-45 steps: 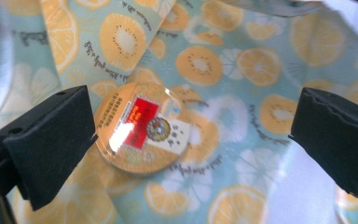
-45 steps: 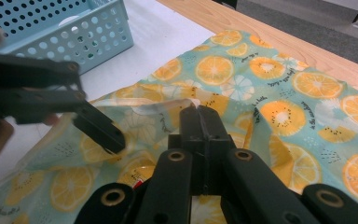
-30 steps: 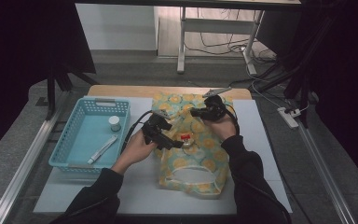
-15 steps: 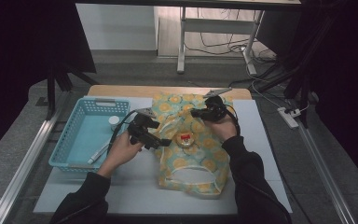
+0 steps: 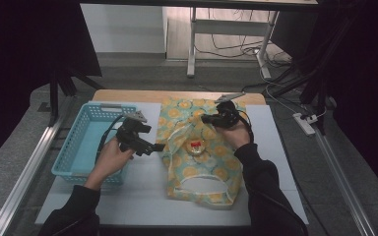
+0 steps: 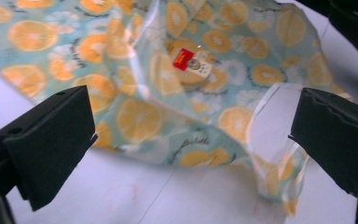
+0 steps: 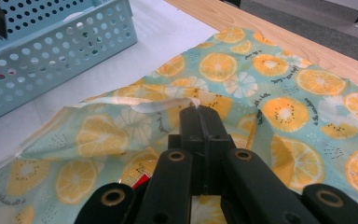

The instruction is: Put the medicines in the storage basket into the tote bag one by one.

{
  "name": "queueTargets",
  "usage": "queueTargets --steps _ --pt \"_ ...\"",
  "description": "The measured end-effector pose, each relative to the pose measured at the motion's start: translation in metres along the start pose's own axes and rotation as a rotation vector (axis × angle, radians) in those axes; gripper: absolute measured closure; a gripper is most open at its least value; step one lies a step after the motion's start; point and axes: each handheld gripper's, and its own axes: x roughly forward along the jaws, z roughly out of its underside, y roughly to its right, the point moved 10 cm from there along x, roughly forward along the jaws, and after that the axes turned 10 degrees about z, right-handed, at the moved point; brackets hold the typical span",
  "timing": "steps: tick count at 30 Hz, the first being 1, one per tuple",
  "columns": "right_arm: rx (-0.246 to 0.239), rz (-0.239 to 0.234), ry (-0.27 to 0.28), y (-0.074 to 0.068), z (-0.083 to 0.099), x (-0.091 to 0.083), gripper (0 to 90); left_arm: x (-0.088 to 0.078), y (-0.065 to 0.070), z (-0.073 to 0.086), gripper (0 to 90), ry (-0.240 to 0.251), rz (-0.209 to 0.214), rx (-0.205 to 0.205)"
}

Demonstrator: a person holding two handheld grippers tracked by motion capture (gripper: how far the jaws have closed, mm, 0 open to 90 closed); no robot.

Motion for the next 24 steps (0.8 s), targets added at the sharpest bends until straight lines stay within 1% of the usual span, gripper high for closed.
queueTargets --steps 1,4,9,11,15,18,24 --pt "-0.001 -0.001 0.0 0.0 0.0 0.0 90.0 -0.004 -0.002 0.002 0.2 -0.003 -0.01 0.0" --pt "-0.002 -0.002 -0.002 -0.001 0.001 0.0 90.0 -0.016 -0.009 0.01 0.5 -0.006 -0.046 -0.018" --pt "-0.002 -0.003 -0.004 -0.001 0.001 0.001 90.0 -0.037 -0.022 0.023 1.3 0.004 -0.103 -0.064" --pt "-0.003 -0.003 -0.005 -0.002 0.001 0.002 90.0 -0.044 -0.027 0.028 1.4 0.005 -0.122 -0.077" --pt "-0.004 -0.003 -0.006 -0.002 0.001 0.002 90.0 -0.053 -0.035 0.041 1.1 -0.004 -0.156 -0.1" --pt "-0.005 -0.002 -0.007 -0.002 0.001 0.002 90.0 -0.058 -0.038 0.048 1.1 -0.001 -0.165 -0.117" --pt "-0.011 -0.002 -0.008 -0.003 0.002 0.002 90.0 -0.068 -0.05 0.065 1.1 -0.026 -0.213 -0.146"
